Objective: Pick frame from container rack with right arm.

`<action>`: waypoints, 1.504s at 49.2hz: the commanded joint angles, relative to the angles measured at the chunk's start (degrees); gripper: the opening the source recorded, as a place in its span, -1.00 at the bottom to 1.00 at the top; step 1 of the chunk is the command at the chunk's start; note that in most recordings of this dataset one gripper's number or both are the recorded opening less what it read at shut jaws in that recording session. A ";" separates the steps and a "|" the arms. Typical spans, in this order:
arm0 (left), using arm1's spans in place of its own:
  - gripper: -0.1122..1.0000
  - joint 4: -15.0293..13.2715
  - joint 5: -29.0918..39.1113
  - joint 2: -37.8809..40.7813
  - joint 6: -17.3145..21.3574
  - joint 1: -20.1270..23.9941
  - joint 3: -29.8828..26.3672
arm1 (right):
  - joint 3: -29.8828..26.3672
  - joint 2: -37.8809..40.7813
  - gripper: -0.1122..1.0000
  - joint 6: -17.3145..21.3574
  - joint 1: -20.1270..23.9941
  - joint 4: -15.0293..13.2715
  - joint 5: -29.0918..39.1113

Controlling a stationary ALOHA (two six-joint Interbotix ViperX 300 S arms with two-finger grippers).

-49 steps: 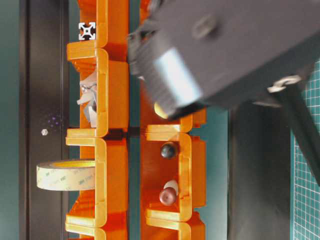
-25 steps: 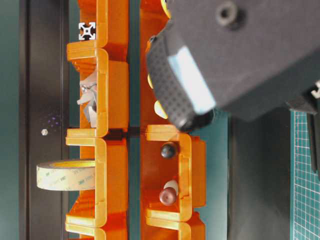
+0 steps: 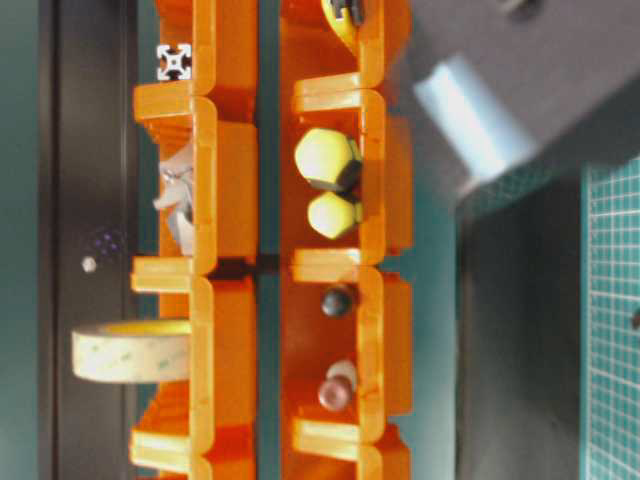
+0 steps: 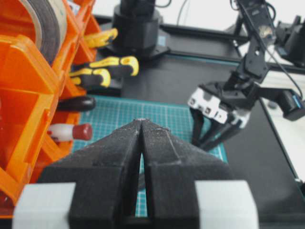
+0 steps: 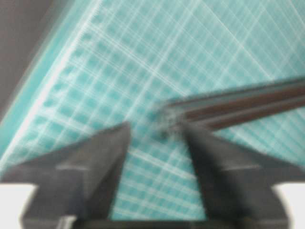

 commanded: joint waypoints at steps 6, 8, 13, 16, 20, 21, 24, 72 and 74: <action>-0.81 0.18 2.72 -0.79 -0.09 -0.26 -2.37 | -1.58 -2.02 0.68 0.35 -1.67 7.65 -1.49; -0.81 0.26 3.43 -1.32 -0.09 -0.26 -2.55 | -1.58 -2.64 0.69 0.44 -1.85 8.96 -0.88; -0.81 0.18 5.01 -2.20 0.00 -0.26 -2.99 | -1.23 -5.10 0.69 1.93 -2.64 10.55 1.41; -0.81 0.18 5.89 -2.64 0.00 -0.35 -3.16 | -0.62 -7.38 0.69 3.87 -3.25 10.55 2.90; -0.81 0.18 6.77 -2.90 0.00 -0.35 -3.25 | 0.70 -11.34 0.69 6.59 -4.39 10.46 3.08; -0.81 0.18 6.94 -2.90 0.00 -0.35 -3.25 | 1.05 -12.48 0.69 7.29 -4.75 10.46 3.08; -0.81 0.18 7.12 -2.90 0.00 -0.53 -3.25 | 2.29 -15.82 0.69 9.14 -5.54 10.28 2.90; -0.81 0.18 7.21 -3.16 -0.09 -0.79 -3.25 | 26.89 -55.55 0.68 27.60 -9.23 10.28 -12.74; -0.81 0.18 7.21 -3.16 -0.09 -0.79 -3.25 | 27.42 -56.78 0.68 27.60 -9.58 10.28 -12.74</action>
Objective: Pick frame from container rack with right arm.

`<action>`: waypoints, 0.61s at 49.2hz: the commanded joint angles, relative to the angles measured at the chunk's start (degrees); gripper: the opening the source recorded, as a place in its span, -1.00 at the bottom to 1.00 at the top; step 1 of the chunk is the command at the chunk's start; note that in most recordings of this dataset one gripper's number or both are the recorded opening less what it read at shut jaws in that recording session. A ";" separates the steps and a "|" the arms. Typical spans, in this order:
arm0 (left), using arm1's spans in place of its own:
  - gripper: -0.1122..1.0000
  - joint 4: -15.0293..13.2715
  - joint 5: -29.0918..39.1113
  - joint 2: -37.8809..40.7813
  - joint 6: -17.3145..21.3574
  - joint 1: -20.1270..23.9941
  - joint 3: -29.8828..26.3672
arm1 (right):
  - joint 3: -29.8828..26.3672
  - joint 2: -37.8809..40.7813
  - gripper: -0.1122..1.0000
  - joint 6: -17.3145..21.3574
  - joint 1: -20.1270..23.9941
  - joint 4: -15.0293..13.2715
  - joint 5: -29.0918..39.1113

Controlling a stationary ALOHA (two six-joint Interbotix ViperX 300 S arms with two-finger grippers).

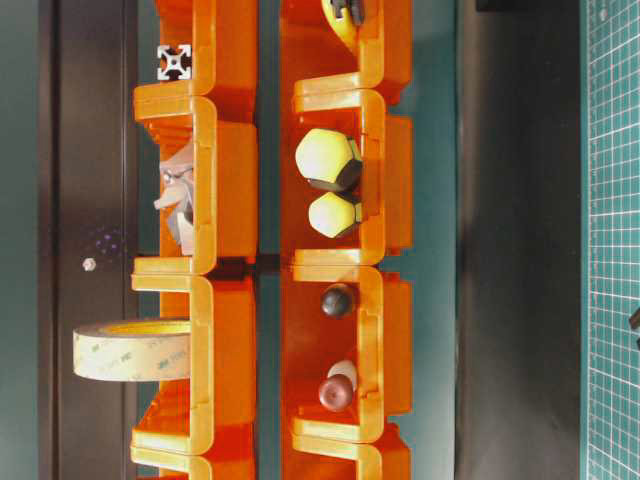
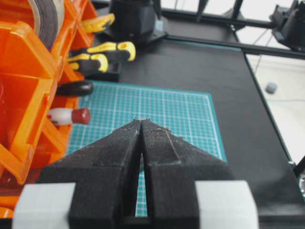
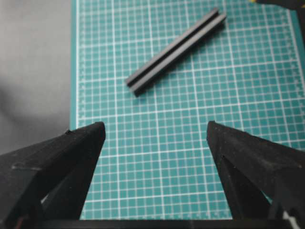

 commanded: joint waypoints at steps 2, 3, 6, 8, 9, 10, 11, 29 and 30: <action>-0.81 0.18 -0.26 0.44 -0.18 0.09 -1.76 | 0.35 -3.69 0.68 0.00 -1.14 -0.09 -0.88; -0.81 0.18 -0.26 0.44 -0.18 0.09 -1.76 | 0.62 -4.31 0.68 0.00 -1.41 -0.09 -0.88; -0.81 0.18 -0.26 0.44 -0.09 0.09 -1.76 | 1.23 -6.06 0.68 0.00 -1.85 -0.09 -0.79; -0.81 0.18 -0.26 0.35 -0.18 0.09 -1.76 | 1.67 -7.12 0.68 0.00 -2.20 -0.09 -0.79; -0.81 0.18 -0.35 0.35 -0.18 0.09 -1.76 | 1.93 -7.65 0.68 0.00 -2.29 -0.09 -0.79; -0.81 0.18 -0.26 0.35 -0.18 0.09 -1.76 | 2.20 -8.17 0.68 0.00 -2.37 -0.09 -0.79; -0.81 0.18 -0.26 0.44 -0.18 0.09 -1.76 | 2.37 -8.61 0.68 0.00 -2.55 -0.09 -0.79; -0.81 0.26 -0.53 0.35 -0.09 0.09 -1.85 | 5.10 -13.89 0.68 0.00 -2.99 -0.09 -0.88; -0.81 0.18 -0.53 0.35 -0.18 0.09 -1.85 | 5.19 -13.97 0.68 0.00 -2.90 -0.09 -0.88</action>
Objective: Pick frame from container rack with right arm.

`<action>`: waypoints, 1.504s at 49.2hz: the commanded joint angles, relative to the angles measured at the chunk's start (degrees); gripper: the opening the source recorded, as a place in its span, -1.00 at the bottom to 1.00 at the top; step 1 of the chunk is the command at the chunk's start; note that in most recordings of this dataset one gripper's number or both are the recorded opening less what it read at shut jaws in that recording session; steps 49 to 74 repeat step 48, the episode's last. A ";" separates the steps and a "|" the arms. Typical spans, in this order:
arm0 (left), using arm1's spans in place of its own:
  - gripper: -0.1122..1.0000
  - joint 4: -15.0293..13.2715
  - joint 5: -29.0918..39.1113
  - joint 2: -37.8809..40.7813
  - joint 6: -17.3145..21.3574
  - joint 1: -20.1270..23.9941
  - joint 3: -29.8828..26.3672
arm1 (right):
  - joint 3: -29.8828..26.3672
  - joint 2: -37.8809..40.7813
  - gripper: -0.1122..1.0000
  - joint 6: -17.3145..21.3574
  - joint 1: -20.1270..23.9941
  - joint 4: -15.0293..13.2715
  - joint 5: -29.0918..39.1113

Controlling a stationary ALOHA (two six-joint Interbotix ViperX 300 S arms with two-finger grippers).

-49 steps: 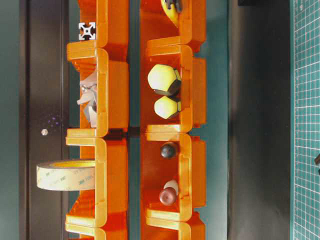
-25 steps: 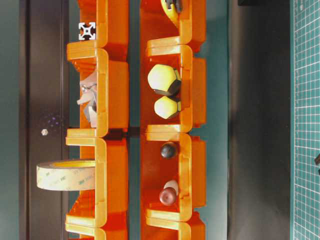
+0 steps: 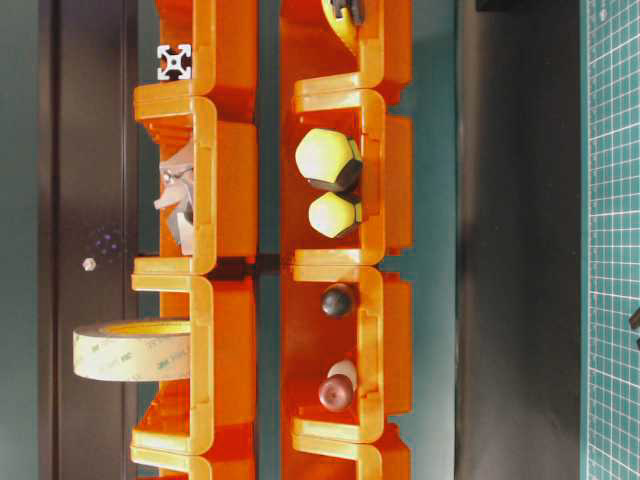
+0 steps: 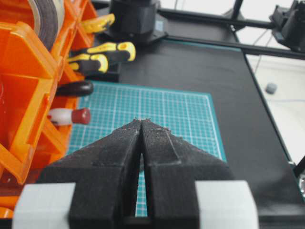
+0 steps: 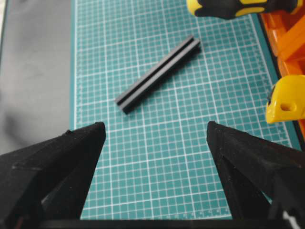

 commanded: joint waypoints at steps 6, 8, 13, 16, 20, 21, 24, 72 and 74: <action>-0.81 0.18 -0.53 0.18 -0.09 0.09 -2.02 | -0.35 -0.35 0.68 -0.18 0.00 -0.18 -0.79; -0.81 0.18 -0.62 0.09 0.09 0.09 -2.02 | -0.35 -0.35 0.68 -0.18 0.00 -0.35 -0.88; -0.81 0.18 -0.70 0.00 0.18 0.09 -2.02 | -0.35 -0.35 0.68 -0.18 -0.09 -0.79 -1.32; -0.81 0.18 -1.32 0.00 0.09 0.09 -2.11 | -0.18 -0.35 0.68 -0.18 -0.09 -0.88 -1.41; -0.81 0.18 -2.81 -0.09 -0.09 0.09 -2.11 | -0.09 -0.35 0.68 -0.18 0.00 -0.97 -1.49; -0.81 0.26 -3.08 -0.09 -0.09 0.00 -2.11 | -0.09 -0.35 0.68 -0.18 0.00 -0.88 -1.49; -0.81 0.18 -3.96 0.09 -0.18 -0.09 -2.02 | -0.09 -0.35 0.67 -0.35 -0.09 -1.05 -1.76; -0.81 0.18 -7.91 2.55 0.79 -0.26 -0.88 | 0.00 0.00 0.52 -0.44 -1.14 -5.27 -8.61; -0.81 0.18 -7.91 2.55 0.79 -0.26 -0.88 | 0.00 0.00 0.52 -0.44 -1.14 -5.27 -8.61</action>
